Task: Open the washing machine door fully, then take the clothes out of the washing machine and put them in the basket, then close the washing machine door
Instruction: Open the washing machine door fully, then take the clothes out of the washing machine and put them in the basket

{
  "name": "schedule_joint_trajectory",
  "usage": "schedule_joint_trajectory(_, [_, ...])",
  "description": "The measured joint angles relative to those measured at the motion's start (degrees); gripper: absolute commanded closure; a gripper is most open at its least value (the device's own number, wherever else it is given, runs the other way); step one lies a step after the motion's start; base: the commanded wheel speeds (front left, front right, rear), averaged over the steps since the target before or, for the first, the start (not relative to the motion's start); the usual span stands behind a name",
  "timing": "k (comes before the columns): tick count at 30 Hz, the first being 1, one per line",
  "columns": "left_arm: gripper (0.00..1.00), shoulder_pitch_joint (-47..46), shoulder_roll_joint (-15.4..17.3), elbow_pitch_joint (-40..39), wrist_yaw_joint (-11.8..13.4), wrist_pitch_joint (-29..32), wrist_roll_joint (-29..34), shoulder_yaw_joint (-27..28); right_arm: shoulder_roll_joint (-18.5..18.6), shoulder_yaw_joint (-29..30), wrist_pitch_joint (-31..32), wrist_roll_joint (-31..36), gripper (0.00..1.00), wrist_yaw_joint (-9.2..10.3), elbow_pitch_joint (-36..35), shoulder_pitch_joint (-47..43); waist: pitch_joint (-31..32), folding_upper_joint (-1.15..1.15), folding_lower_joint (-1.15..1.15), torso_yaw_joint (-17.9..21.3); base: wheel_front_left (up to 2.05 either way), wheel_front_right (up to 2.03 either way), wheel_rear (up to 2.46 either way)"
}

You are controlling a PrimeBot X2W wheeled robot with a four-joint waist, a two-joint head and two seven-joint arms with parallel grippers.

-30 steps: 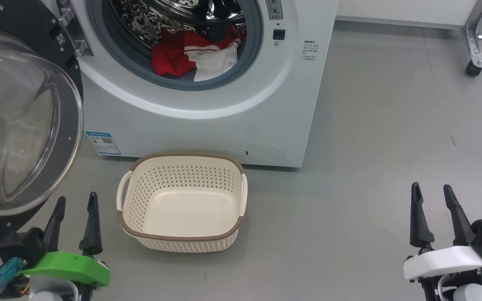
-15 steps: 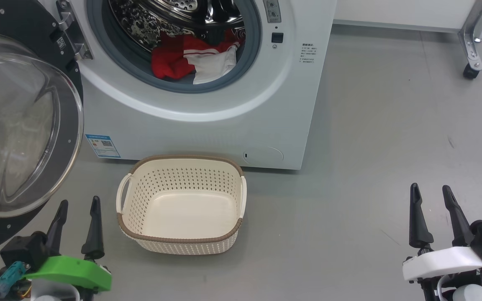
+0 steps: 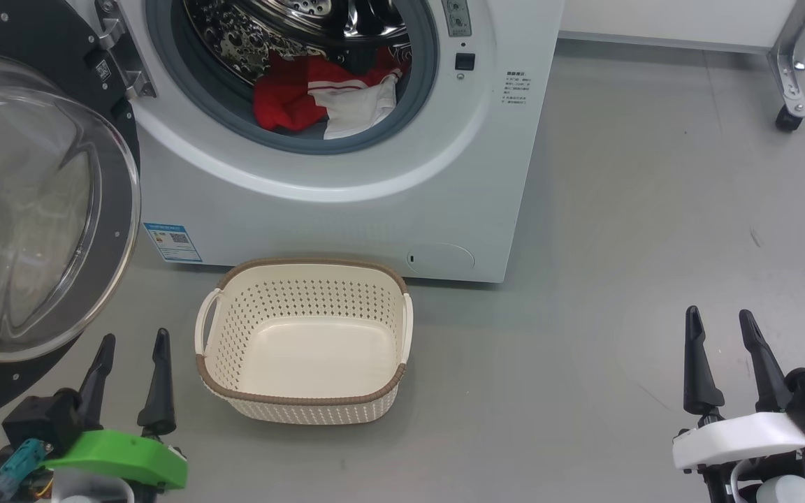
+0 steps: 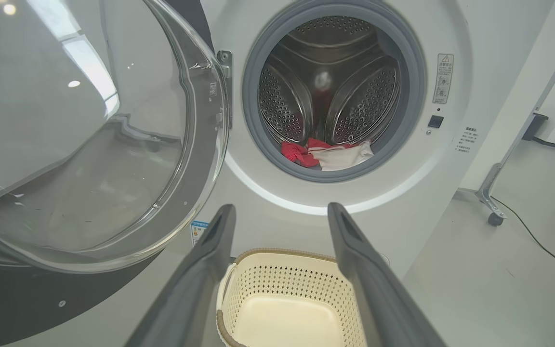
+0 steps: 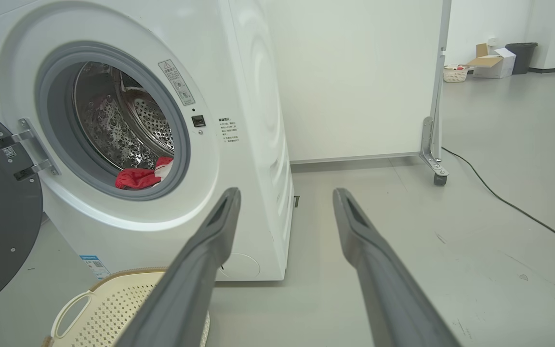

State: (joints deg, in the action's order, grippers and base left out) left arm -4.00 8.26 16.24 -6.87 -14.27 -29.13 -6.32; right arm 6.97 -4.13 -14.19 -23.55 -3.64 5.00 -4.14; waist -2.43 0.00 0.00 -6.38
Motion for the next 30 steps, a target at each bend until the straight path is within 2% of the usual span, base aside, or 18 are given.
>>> schedule_joint_trajectory(16, [0.00, 0.11, -0.49, -1.69, -0.02, 0.00, -2.68, -0.32, -0.27, -0.14, -0.01, 0.00, 0.00, -0.33, -0.04, -0.02, -0.75, 0.00, 0.00, 0.03, 0.13, -0.13, 0.00])
schedule_joint_trajectory(30, [0.00, 0.12, -0.09, -2.32, -0.04, -0.01, -3.23, -0.69, -0.45, -0.14, -0.01, 0.01, 0.00, -0.33, 0.01, -0.02, -0.91, 0.00, 0.00, -0.26, 0.71, -0.71, 0.00])
